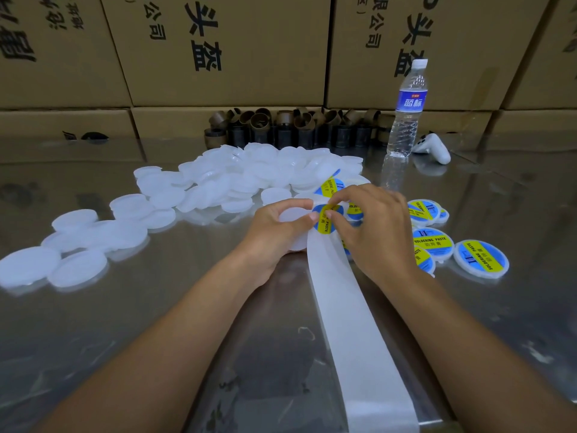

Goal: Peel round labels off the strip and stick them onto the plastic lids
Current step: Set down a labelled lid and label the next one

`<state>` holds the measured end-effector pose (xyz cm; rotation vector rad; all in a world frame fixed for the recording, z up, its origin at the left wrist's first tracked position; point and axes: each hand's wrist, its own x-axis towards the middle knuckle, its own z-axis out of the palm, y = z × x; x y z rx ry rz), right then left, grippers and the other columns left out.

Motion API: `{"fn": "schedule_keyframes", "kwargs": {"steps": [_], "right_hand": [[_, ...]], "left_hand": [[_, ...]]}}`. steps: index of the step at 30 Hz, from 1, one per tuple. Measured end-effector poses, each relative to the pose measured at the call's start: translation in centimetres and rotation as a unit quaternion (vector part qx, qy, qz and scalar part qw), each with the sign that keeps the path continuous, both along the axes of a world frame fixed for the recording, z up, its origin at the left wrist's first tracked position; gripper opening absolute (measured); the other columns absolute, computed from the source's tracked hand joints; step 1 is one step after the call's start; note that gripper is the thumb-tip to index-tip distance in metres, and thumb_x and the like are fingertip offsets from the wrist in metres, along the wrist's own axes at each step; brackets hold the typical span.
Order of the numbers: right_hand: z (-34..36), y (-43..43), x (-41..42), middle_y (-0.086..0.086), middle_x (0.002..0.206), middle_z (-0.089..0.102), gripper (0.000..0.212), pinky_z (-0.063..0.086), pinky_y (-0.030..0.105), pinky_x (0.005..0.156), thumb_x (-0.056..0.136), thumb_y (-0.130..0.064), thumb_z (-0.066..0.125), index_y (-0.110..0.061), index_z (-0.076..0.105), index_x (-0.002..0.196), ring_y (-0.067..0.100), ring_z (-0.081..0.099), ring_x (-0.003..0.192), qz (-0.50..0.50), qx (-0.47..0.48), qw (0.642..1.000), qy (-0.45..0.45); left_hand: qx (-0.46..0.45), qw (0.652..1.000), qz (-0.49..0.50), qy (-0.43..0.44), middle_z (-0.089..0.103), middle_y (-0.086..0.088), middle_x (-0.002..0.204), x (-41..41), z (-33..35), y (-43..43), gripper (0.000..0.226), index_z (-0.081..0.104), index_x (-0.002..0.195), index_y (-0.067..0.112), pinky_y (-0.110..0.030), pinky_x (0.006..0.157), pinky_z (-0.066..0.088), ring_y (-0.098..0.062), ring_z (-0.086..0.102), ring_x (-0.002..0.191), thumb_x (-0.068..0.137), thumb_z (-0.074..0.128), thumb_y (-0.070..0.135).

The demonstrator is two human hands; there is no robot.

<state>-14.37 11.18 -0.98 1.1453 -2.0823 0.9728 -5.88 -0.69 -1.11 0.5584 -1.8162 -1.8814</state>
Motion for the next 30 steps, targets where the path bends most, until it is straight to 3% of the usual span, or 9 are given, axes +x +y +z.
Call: {"fn": "schedule_keyframes", "kwargs": {"steps": [2, 7, 11, 15, 19, 21, 24, 27, 30], "right_hand": [[0.0, -0.1, 0.0, 0.004, 0.088, 0.065, 0.007, 0.040, 0.037, 0.080, 0.078, -0.012, 0.072, -0.013, 0.068, 0.084, 0.026, 0.058, 0.088, 0.011, -0.012, 1.000, -0.011], [0.0, -0.1, 0.3, 0.002, 0.087, 0.057, 0.008, 0.041, 0.034, 0.072, 0.076, -0.006, 0.069, -0.011, 0.063, 0.077, 0.021, 0.053, 0.086, 0.059, 0.008, 0.997, -0.057], [0.0, -0.1, 0.4, 0.001, 0.087, 0.054, 0.014, 0.042, 0.038, 0.073, 0.075, -0.005, 0.068, -0.013, 0.057, 0.073, 0.019, 0.050, 0.086, 0.093, 0.018, 0.993, -0.074], [0.1, -0.2, 0.8, -0.002, 0.089, 0.052, 0.022, 0.043, 0.040, 0.078, 0.073, -0.014, 0.068, -0.021, 0.047, 0.070, 0.017, 0.048, 0.091, 0.130, 0.020, 0.985, -0.111], [0.5, -0.1, 1.3, -0.006, 0.093, 0.050, 0.014, 0.043, 0.037, 0.081, 0.064, -0.024, 0.052, -0.030, 0.040, 0.066, 0.016, 0.048, 0.098, 0.150, 0.021, 0.975, -0.163], [0.6, -0.2, 1.3, -0.004, 0.094, 0.050, 0.015, 0.041, 0.028, 0.080, 0.062, -0.021, 0.051, -0.028, 0.038, 0.065, 0.016, 0.050, 0.102, 0.168, 0.003, 0.967, -0.193], [0.9, -0.3, 1.4, 0.000, 0.094, 0.053, 0.015, 0.038, 0.018, 0.074, 0.061, -0.015, 0.049, -0.018, 0.035, 0.063, 0.005, 0.051, 0.097, 0.214, -0.084, 0.933, -0.278], [1.5, -0.2, 1.0, -0.003, 0.090, 0.055, 0.010, 0.040, 0.028, 0.070, 0.064, -0.012, 0.047, -0.017, 0.039, 0.066, 0.014, 0.054, 0.089, 0.244, -0.195, 0.879, -0.361], [1.8, 0.1, 0.8, 0.005, 0.090, 0.056, 0.018, 0.042, 0.027, 0.064, 0.066, -0.008, 0.050, -0.020, 0.047, 0.079, 0.013, 0.056, 0.075, 0.252, -0.251, 0.849, -0.390]], "left_hand": [[0.006, 1.000, -0.003, 0.000, 0.065, -0.015, 0.119, 0.0, 0.2, 0.1, 0.004, 0.071, 0.089, 0.024, -0.049, 0.098, 0.049, -0.031, 0.062, 0.110, 0.087, 0.069, 0.021], [0.021, 1.000, -0.012, 0.001, 0.070, -0.019, 0.108, 0.0, 0.4, 0.1, 0.026, 0.069, 0.107, 0.005, -0.048, 0.096, 0.051, -0.031, 0.067, 0.096, 0.095, 0.058, 0.025], [0.008, 1.000, 0.005, -0.011, 0.070, -0.017, 0.109, -0.1, 0.4, 0.2, 0.023, 0.069, 0.107, 0.007, -0.048, 0.096, 0.050, -0.034, 0.065, 0.104, 0.095, 0.058, 0.022], [0.001, 1.000, 0.017, -0.009, 0.070, -0.011, 0.102, -0.2, 0.3, 0.1, 0.014, 0.070, 0.098, 0.014, -0.041, 0.086, 0.055, -0.026, 0.066, 0.086, 0.094, 0.057, 0.018], [0.002, 0.999, 0.039, -0.003, 0.067, -0.002, 0.089, -0.4, 0.1, -0.1, 0.012, 0.069, 0.091, 0.019, -0.032, 0.075, 0.055, -0.018, 0.063, 0.075, 0.095, 0.057, 0.019], [0.004, 0.999, 0.051, 0.002, 0.069, -0.005, 0.094, -0.5, 0.0, -0.2, 0.013, 0.069, 0.095, 0.015, -0.033, 0.078, 0.055, -0.019, 0.064, 0.079, 0.095, 0.057, 0.019], [0.021, 0.997, 0.071, 0.013, 0.070, -0.006, 0.098, -0.6, -0.1, -0.4, 0.012, 0.069, 0.091, 0.015, -0.036, 0.087, 0.054, -0.022, 0.065, 0.088, 0.094, 0.058, 0.018], [0.029, 0.995, 0.092, 0.022, 0.071, 0.002, 0.095, -0.8, -0.3, -0.6, 0.011, 0.070, 0.089, 0.019, -0.038, 0.095, 0.052, -0.019, 0.066, 0.093, 0.093, 0.060, 0.020], [0.043, 0.990, 0.127, 0.043, 0.070, 0.011, 0.080, -0.9, -0.3, -0.9, 0.011, 0.067, 0.084, 0.023, -0.033, 0.081, 0.053, -0.013, 0.067, 0.082, 0.092, 0.062, 0.026]]}}
